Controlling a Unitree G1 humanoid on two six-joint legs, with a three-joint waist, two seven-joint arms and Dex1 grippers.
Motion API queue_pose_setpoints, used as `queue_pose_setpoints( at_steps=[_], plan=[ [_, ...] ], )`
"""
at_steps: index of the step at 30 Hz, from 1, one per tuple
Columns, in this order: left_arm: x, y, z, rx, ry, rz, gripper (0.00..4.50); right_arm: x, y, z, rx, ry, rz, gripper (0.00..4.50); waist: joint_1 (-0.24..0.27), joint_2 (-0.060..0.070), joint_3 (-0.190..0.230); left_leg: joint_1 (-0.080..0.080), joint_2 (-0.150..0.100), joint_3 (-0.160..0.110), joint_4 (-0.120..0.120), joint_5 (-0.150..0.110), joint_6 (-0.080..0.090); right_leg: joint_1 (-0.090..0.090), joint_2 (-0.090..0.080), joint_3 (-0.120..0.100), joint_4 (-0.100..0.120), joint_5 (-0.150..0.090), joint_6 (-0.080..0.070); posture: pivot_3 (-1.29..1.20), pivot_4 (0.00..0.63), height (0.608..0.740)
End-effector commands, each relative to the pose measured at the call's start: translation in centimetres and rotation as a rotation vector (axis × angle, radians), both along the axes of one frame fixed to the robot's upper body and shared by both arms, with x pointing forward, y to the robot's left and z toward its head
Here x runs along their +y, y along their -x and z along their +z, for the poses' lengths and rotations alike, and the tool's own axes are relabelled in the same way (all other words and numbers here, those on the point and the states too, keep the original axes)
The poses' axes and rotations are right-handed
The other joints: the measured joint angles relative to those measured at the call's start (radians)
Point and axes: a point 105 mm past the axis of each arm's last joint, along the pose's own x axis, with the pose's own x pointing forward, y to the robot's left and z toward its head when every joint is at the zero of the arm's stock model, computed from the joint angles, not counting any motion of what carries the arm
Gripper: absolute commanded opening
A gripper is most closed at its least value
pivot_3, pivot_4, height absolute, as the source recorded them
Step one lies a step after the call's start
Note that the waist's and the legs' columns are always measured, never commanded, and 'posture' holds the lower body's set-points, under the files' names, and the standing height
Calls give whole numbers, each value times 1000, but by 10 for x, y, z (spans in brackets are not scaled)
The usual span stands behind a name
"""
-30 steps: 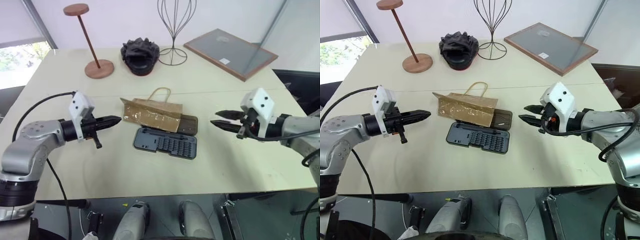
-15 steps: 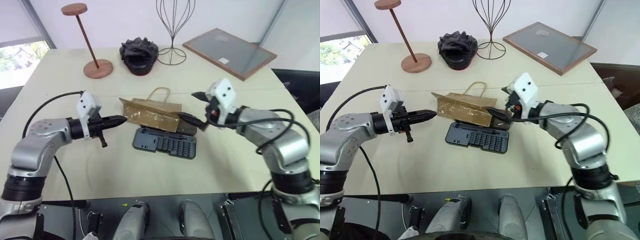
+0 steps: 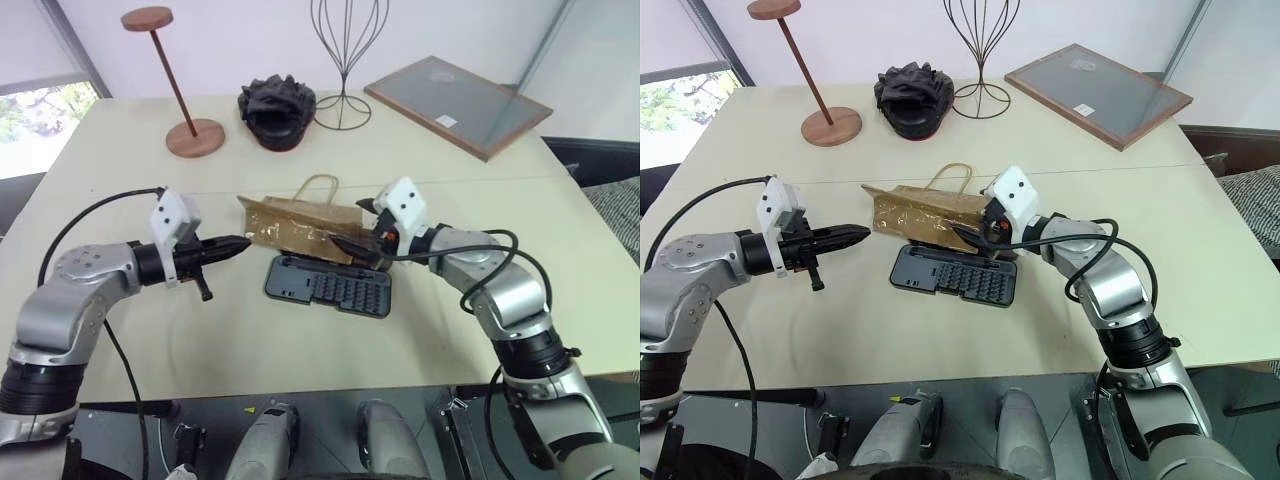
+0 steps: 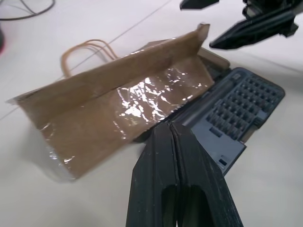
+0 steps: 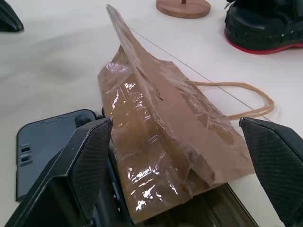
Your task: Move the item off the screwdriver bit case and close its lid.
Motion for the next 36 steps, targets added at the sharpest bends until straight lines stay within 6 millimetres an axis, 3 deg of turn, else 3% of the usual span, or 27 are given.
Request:
queue_pose_setpoints(
  at_steps=[1, 8, 11, 17, 23, 27, 31, 36],
  plan=[
    [4, 6, 12, -47, -18, 20, 0, 3, -6, 0, -41, 1, 5, 4464, 1, 0, 0, 0, 0, 0, 0, 0, 0, 0, 0, 0, 0, 0, 0, 0, 150, 740],
    [6, 10, 12, -48, -24, 42, 0, 2, -17, -11, -55, 17, -15, 4464, 1, 0, 0, 0, 0, 0, 0, 0, 0, 0, 0, 0, 0, 0, 0, 0, 150, 740],
    [4, 11, 10, -45, -26, 47, 0, 2, -18, -12, -61, 17, -15, 3165, 0, 0, 0, 0, 0, 0, 0, 0, 0, 0, 0, 1, 0, 0, 0, 0, 150, 740],
    [3, 10, 9, -44, -28, 46, 0, 1, -18, -10, -79, 11, -25, 107, 1, 0, 0, 1, 0, 0, 0, 0, 0, 0, 1, 1, 0, 0, 0, 0, 150, 740],
    [1, 8, 7, -40, -29, 34, 0, 0, -18, -1, -132, 32, -46, 107, 1, 0, 0, 1, 0, 0, 0, 0, 0, 0, 1, 1, 0, 0, 0, 0, 150, 740],
    [-2, 7, 7, -39, -27, 20, 0, -8, -17, 23, -226, 46, -72, 107, 2, 0, 0, 1, 0, 0, 0, 0, 0, 0, 1, 1, 0, 0, 0, 0, 150, 740],
    [-6, 5, 5, -36, -25, 8, 0, -38, -25, 60, -353, 13, -226, 107, 3, 0, 0, 1, 0, 1, 0, 0, 0, 0, 1, 1, 0, 0, 0, 0, 150, 740],
    [-11, 2, 1, -33, -21, -9, 0, -95, -28, 93, -479, 22, -479, 107, 6, 0, 0, 0, 0, 1, 0, 0, 0, 0, 1, 1, 0, 0, 0, 0, 150, 740]
  ],
)
